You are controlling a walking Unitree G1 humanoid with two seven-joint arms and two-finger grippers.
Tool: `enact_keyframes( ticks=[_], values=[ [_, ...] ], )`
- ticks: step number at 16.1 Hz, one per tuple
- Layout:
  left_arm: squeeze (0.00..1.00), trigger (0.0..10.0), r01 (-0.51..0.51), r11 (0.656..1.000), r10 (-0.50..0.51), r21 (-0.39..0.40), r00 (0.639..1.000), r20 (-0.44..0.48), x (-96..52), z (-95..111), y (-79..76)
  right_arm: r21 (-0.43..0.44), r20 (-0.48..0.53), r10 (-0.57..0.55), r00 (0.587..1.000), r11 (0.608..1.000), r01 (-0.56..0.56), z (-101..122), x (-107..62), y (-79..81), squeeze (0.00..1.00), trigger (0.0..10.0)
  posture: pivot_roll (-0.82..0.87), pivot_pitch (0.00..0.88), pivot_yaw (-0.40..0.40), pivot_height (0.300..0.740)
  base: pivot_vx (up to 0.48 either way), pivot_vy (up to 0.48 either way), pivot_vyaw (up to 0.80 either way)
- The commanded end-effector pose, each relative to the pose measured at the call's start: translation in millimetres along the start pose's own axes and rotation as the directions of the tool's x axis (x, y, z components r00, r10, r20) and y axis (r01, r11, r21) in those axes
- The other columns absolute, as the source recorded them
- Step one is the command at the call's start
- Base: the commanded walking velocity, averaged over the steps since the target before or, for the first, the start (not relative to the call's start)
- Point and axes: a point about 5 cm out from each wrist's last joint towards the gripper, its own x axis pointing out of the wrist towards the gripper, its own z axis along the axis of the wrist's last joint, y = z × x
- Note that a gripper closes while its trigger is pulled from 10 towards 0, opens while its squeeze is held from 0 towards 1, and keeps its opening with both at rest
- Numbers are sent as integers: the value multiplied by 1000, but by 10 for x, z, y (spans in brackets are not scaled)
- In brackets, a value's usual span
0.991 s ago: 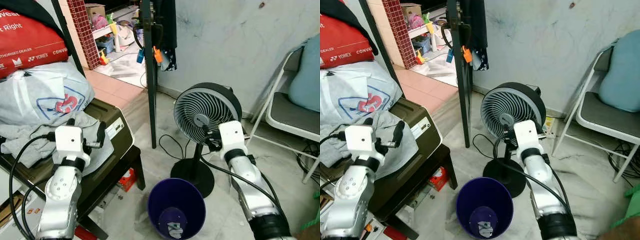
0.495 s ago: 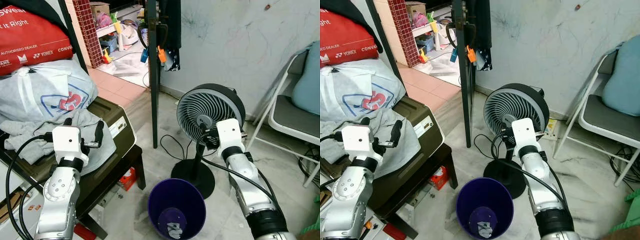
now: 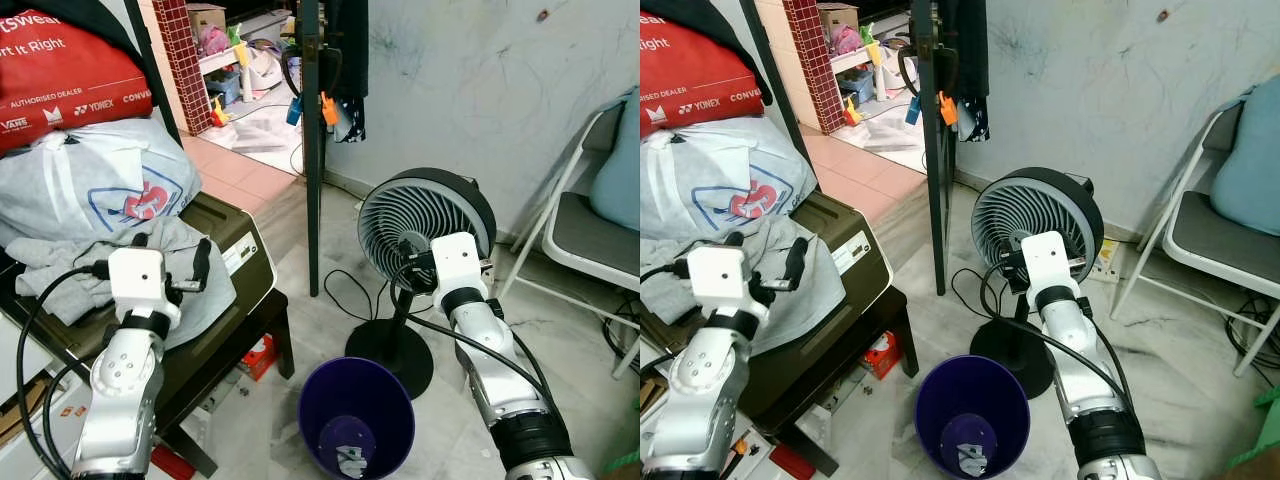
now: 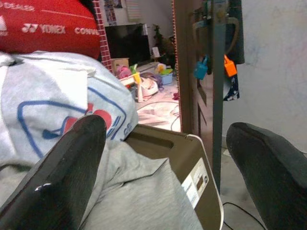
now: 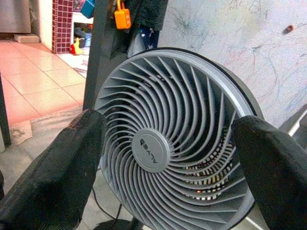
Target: Clean up the room
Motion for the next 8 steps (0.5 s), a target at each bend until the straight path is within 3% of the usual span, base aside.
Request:
enact_keyframes(
  ticks=[1,5,8],
  values=[
    [0,10000,30,1000,-30,4,1000,-10,18,-12,-47,-3,12,-13,1000,1000,13,21,-12,-30,1000,10000,-124,0,43,740,0,0,0],
    [0,10000,71,997,-71,10,997,-20,43,-29,-91,7,-8,-34,999,999,34,-50,-73,-20,1000,10000,-126,0,59,740,0,0,0],
    [0,10000,41,999,-41,23,999,4,129,25,-8,11,10,-14,1000,1000,14,34,18,33,1000,10000,-111,0,43,740,0,0,0]
  ],
)
